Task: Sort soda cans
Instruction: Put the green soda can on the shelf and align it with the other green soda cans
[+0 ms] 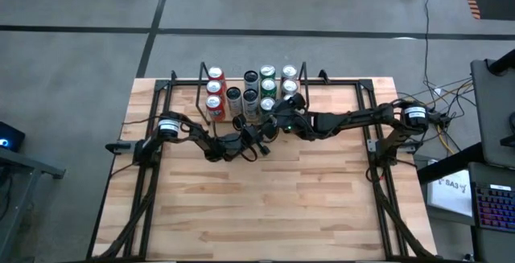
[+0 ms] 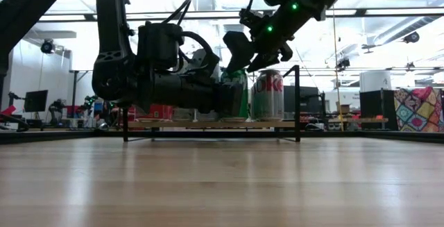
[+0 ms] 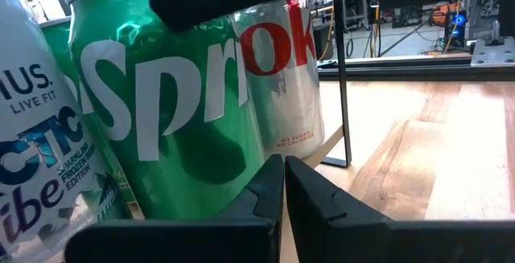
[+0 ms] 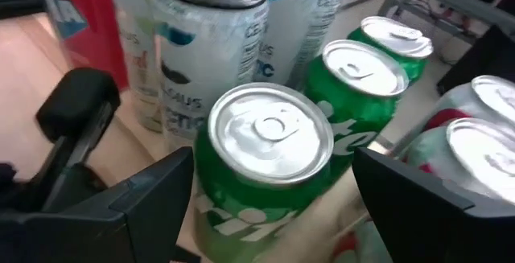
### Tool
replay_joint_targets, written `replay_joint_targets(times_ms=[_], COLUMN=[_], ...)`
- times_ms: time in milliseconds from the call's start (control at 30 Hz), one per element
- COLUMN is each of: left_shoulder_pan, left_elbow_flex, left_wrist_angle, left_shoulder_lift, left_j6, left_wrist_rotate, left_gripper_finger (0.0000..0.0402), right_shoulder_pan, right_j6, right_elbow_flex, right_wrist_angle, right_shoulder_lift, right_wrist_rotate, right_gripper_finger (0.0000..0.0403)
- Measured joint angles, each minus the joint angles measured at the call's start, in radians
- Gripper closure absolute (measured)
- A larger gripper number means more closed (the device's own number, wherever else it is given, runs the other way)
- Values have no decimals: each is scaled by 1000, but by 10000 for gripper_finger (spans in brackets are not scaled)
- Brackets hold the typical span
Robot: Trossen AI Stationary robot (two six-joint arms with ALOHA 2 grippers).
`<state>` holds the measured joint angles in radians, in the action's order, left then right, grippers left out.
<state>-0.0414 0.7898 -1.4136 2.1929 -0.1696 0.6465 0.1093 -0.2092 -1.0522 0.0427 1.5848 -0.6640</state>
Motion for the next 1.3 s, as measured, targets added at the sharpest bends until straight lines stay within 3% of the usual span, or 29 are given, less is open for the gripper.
replay_joint_targets(times_ms=[433,633,833,1000,1300], left_shoulder_pan=[7,31,70,116,226], left_elbow_flex=[-28,-111,-217,-286,-410], left_wrist_angle=[-2,-107,-158,-157,-158], left_shoulder_lift=[-3,-28,-107,-197,-483], left_j6=[0,-1,-3,-3,-134], left_wrist_rotate=[0,-1,-2,-2,-2], left_gripper_finger=[401,401,401,401,401], right_shoulder_pan=[-14,-24,-17,24,104], right_j6=[10,11,42,2,-41], right_elbow_flex=[-162,-268,-379,-463,-486], right_wrist_angle=[-289,-429,-515,-592,-665], right_shoulder_lift=[0,0,0,0,2], right_wrist_rotate=[-17,-14,108,260,425], right_gripper_finger=[77,77,84,150,356])
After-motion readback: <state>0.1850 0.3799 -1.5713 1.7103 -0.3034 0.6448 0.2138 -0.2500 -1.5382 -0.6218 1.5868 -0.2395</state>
